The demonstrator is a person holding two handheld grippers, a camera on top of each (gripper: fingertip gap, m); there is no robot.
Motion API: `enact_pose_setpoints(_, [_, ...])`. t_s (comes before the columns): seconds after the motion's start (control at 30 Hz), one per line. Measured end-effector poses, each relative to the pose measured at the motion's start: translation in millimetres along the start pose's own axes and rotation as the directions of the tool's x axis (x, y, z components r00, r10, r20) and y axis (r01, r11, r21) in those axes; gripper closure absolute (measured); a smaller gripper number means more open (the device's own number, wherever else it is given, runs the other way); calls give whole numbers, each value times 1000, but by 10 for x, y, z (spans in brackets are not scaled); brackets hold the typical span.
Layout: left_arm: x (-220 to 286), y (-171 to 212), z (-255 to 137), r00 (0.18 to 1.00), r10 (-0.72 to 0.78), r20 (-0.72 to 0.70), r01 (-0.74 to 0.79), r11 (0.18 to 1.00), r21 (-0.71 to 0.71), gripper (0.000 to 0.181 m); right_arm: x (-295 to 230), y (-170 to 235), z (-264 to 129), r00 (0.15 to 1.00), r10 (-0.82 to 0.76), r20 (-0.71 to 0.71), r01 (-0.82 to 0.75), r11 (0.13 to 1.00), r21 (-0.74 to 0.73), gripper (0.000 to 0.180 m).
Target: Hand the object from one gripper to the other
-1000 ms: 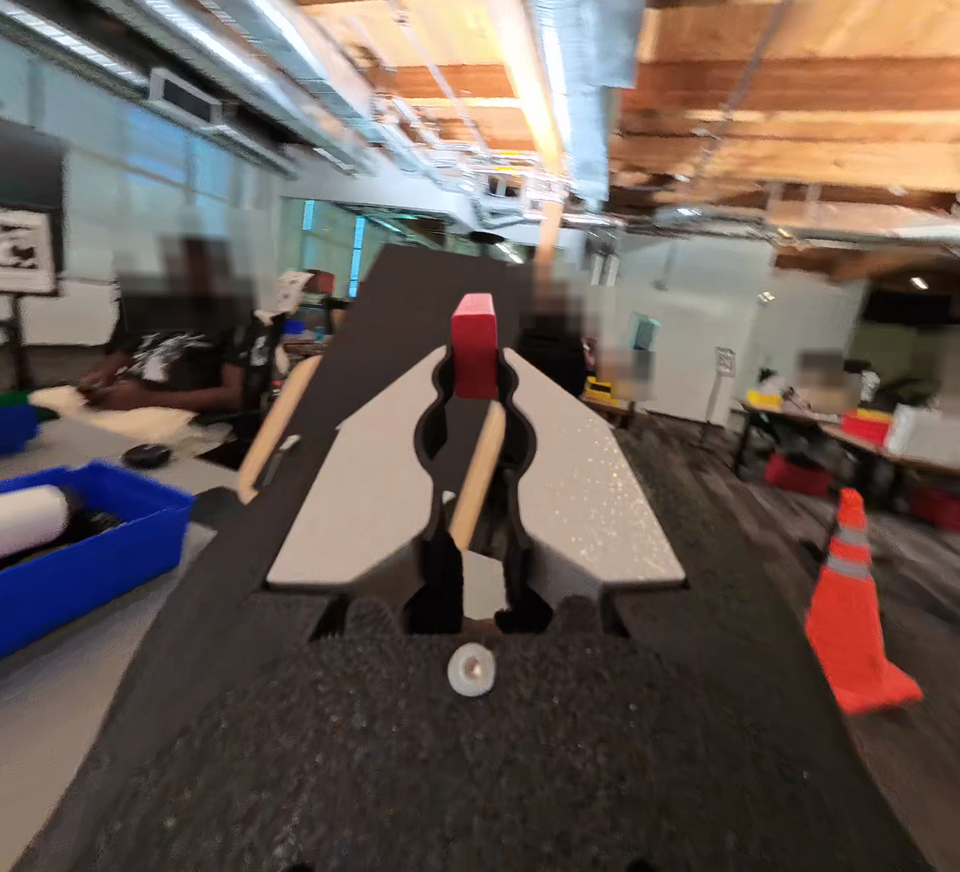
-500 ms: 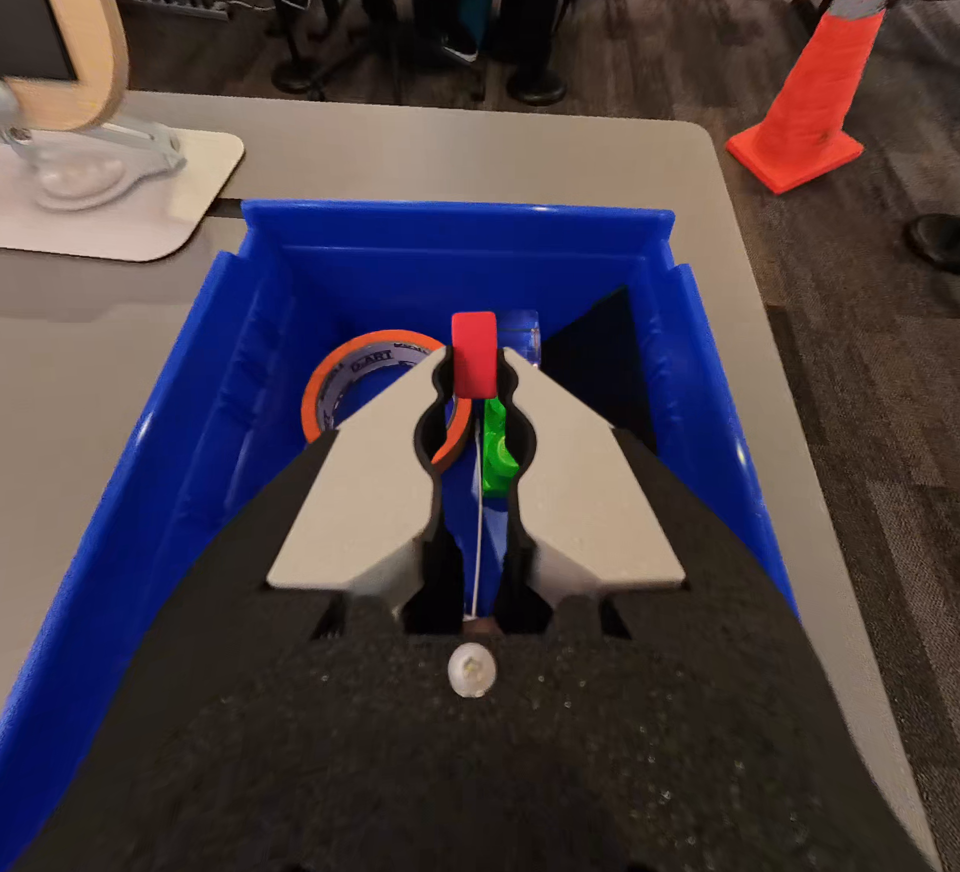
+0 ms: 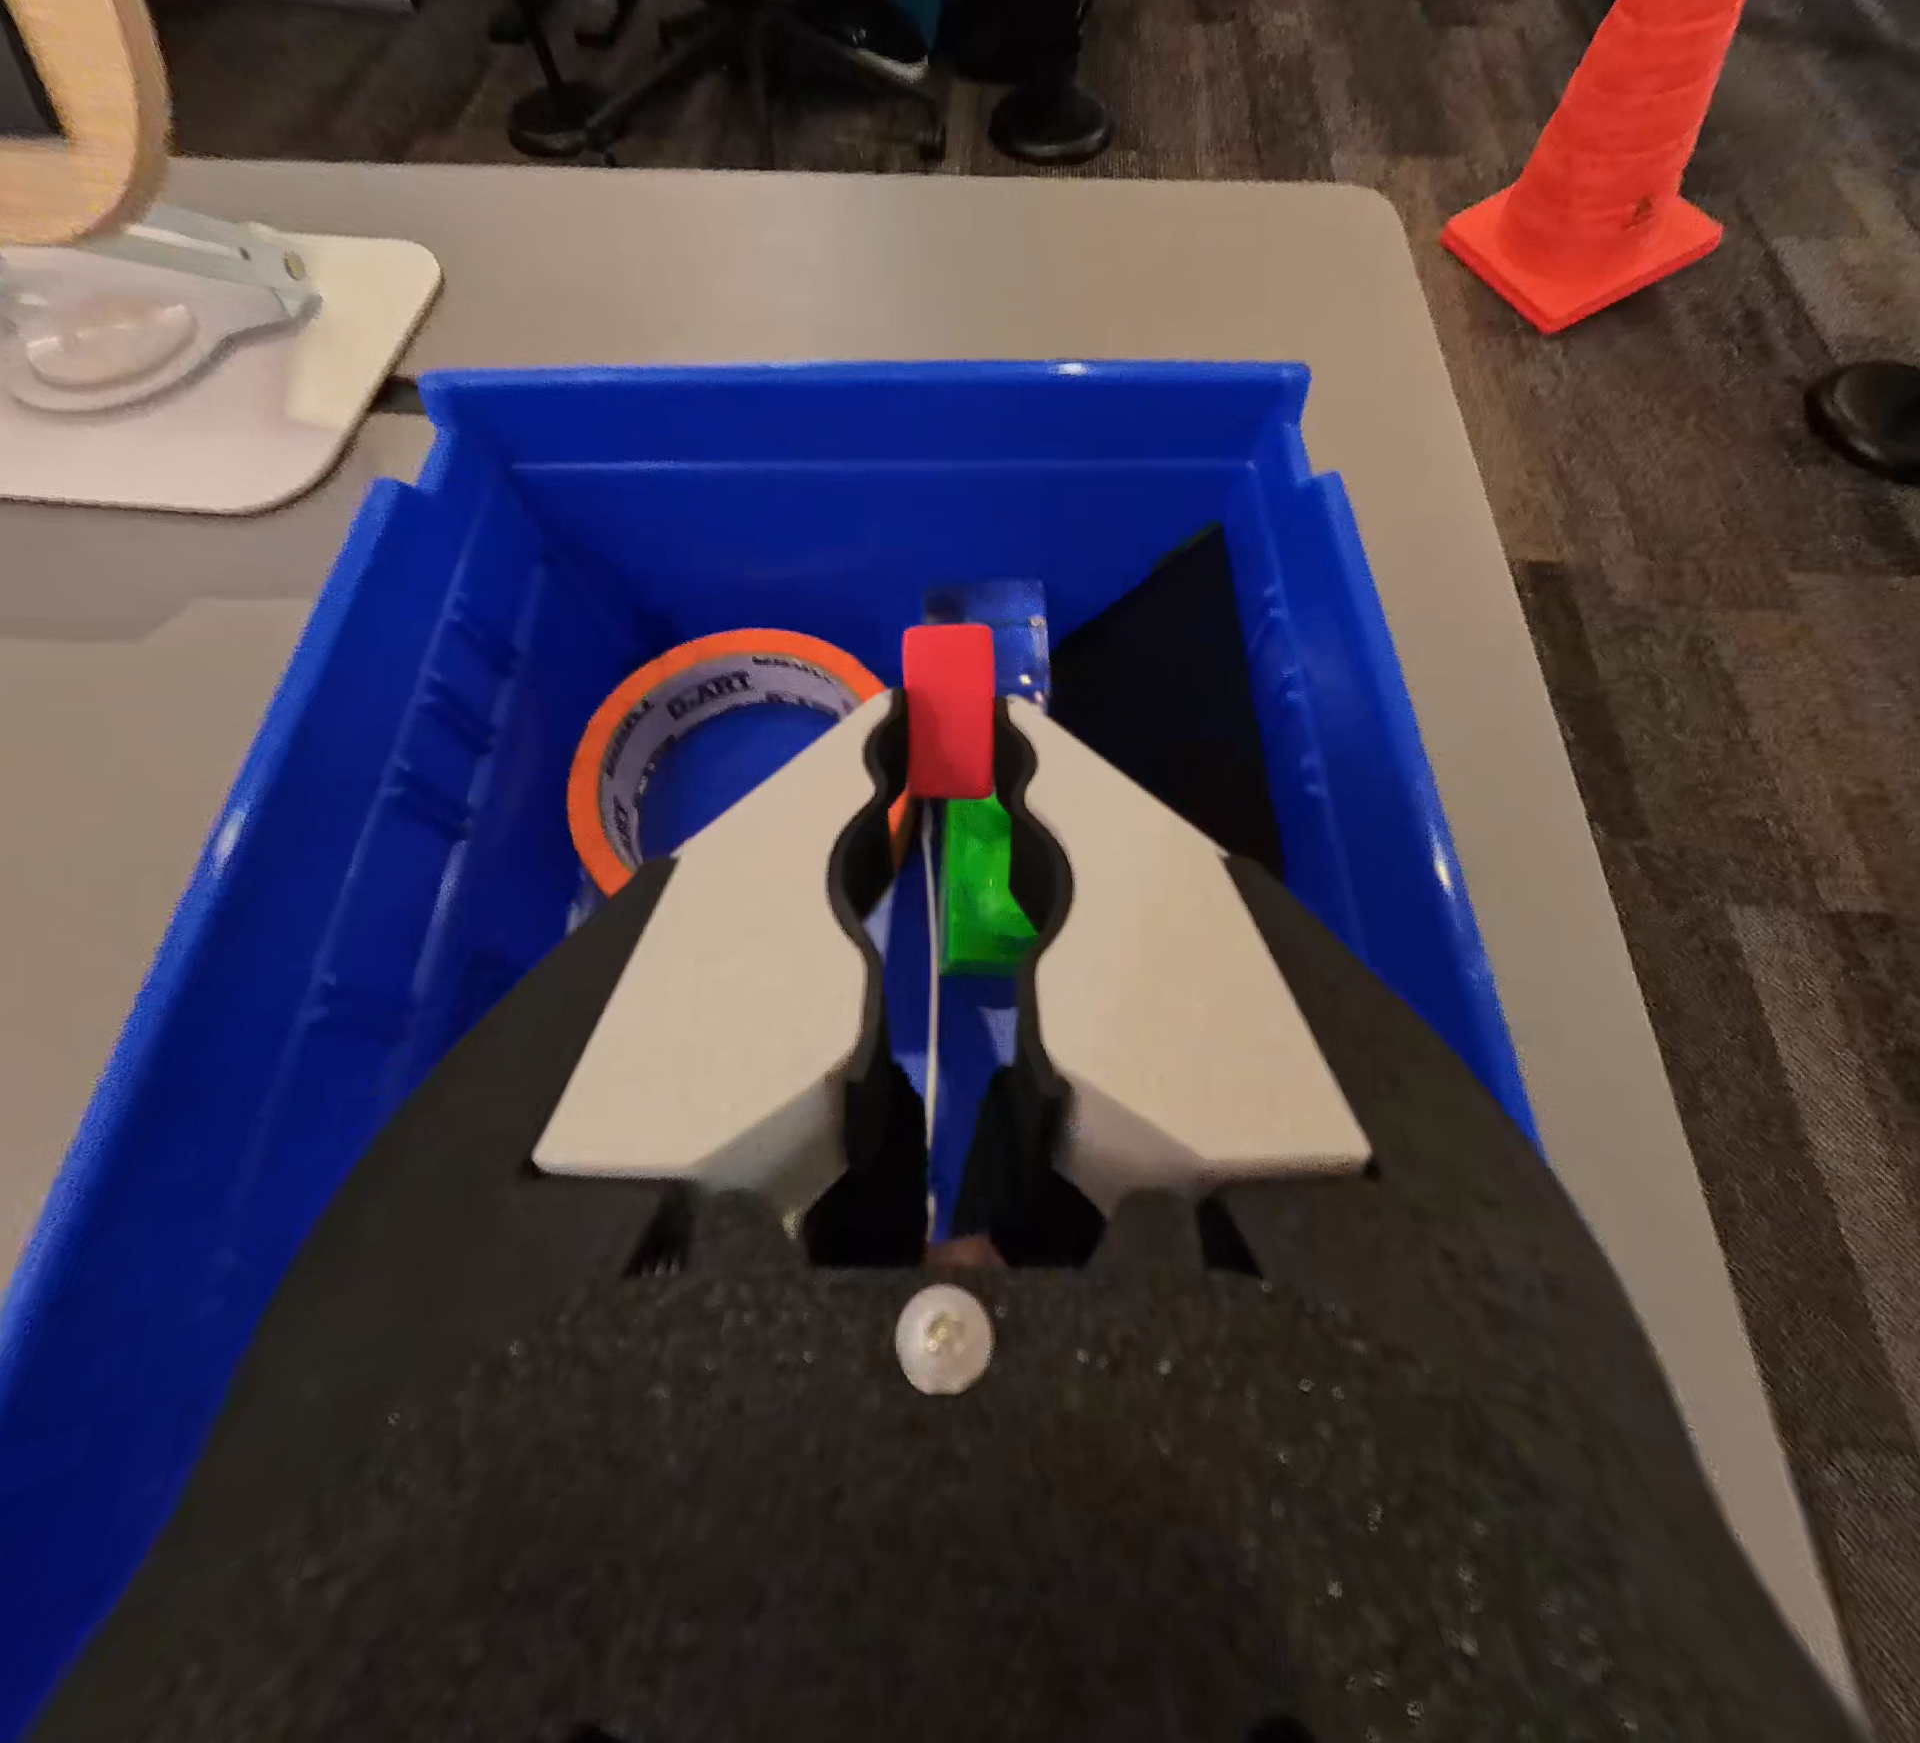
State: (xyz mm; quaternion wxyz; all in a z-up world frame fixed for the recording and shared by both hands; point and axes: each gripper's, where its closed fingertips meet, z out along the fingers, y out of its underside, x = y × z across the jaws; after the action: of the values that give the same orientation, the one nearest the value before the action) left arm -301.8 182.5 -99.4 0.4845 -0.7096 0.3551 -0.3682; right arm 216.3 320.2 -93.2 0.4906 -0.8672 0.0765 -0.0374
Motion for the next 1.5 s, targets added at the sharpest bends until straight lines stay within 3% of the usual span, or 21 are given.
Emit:
enact_pose_setpoints(0.33, [-77,-44,-46,995,-95,-17,96,995,31,134,156,543,-45,1000,0,-5,-1,952,-305,164])
enact_pose_setpoints(0.57, [-37,-14,-21,999,-50,-10,50,999,10,134,241,666,-23,996,-46,-72,17,931,-365,160])
enact_pose_setpoints(0.8, [-12,1,-5,1000,-29,-12,29,1000,1,134,123,628,-64,996,85,37,-67,936,-345,149])
enact_pose_setpoints(1.0, [-23,-1,-8,999,-32,-9,32,1000,2,134,31,413,-182,980,136,148,-96,963,-250,146])
enact_pose_setpoints(1.13, [-18,10,0,1000,-25,-7,25,1000,-5,134,-198,29,-373,945,134,299,-110,989,-95,146])
enact_pose_setpoints(1.37, [-40,17,-2,1000,-22,9,22,1000,-8,134,-869,-1074,-1368,877,-35,480,-149,929,340,145])
enact_pose_setpoints(1.5, [-61,33,-10,1000,-18,25,19,1000,-14,134,-1631,-1301,-1877,780,-62,622,-302,834,462,146])
